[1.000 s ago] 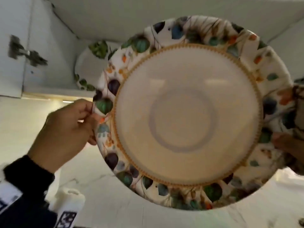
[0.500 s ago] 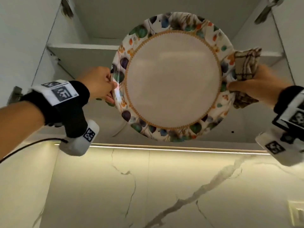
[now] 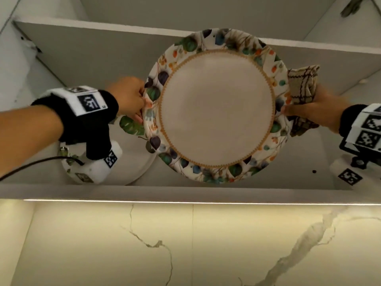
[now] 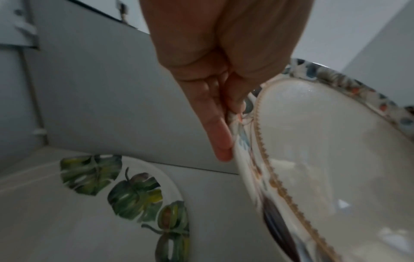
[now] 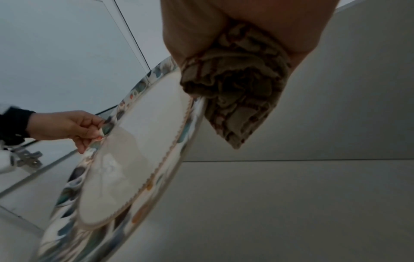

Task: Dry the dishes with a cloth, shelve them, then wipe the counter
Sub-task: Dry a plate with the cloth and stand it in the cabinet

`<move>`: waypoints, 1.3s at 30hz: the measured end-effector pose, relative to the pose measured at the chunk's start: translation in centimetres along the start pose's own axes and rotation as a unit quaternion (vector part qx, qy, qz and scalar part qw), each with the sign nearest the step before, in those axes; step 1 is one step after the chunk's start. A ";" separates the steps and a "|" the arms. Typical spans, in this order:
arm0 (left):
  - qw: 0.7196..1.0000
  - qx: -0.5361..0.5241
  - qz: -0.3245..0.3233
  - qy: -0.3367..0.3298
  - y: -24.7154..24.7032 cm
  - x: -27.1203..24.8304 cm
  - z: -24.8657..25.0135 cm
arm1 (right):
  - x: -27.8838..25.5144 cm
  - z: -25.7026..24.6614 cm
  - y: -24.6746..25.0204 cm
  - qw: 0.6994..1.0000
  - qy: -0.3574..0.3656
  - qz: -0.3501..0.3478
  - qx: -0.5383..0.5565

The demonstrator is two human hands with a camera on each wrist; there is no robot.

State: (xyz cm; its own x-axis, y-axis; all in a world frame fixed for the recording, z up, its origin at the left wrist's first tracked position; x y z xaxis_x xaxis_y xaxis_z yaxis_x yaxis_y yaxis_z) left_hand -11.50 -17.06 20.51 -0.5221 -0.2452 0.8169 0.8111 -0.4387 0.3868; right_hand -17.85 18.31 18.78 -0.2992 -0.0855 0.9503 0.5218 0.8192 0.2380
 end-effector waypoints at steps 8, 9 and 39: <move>0.993 0.083 -0.062 0.057 -3.6 4.6 -0.8 | 4.3 2.1 -4.1 0.996 -0.035 -0.070 -0.048; 0.992 0.087 -0.066 0.064 -4.3 4.9 -1.2 | 4.8 2.7 -4.8 0.995 -0.039 -0.077 -0.054; 0.970 0.186 -0.107 0.111 -12.6 9.1 -5.4 | 9.9 11.7 -12.8 0.970 -0.028 -0.102 -0.217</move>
State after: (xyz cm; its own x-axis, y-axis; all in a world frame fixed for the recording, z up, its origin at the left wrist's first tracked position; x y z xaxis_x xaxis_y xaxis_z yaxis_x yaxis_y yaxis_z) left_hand -27.93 -18.39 20.77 -0.6993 -0.3814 0.6046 0.6956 -0.1679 0.6986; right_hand -36.79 13.63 22.80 -0.4682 -0.1804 0.8650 0.7312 0.4705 0.4939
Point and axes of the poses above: each hand's wrist, its own x-axis towards the middle knuckle, its own y-axis out of the back of the hand, z = x × y, the point moved 2 cm from there along x, towards the middle knuckle, and after that the axes turned 8 degrees about y, right-handed, at the moved point
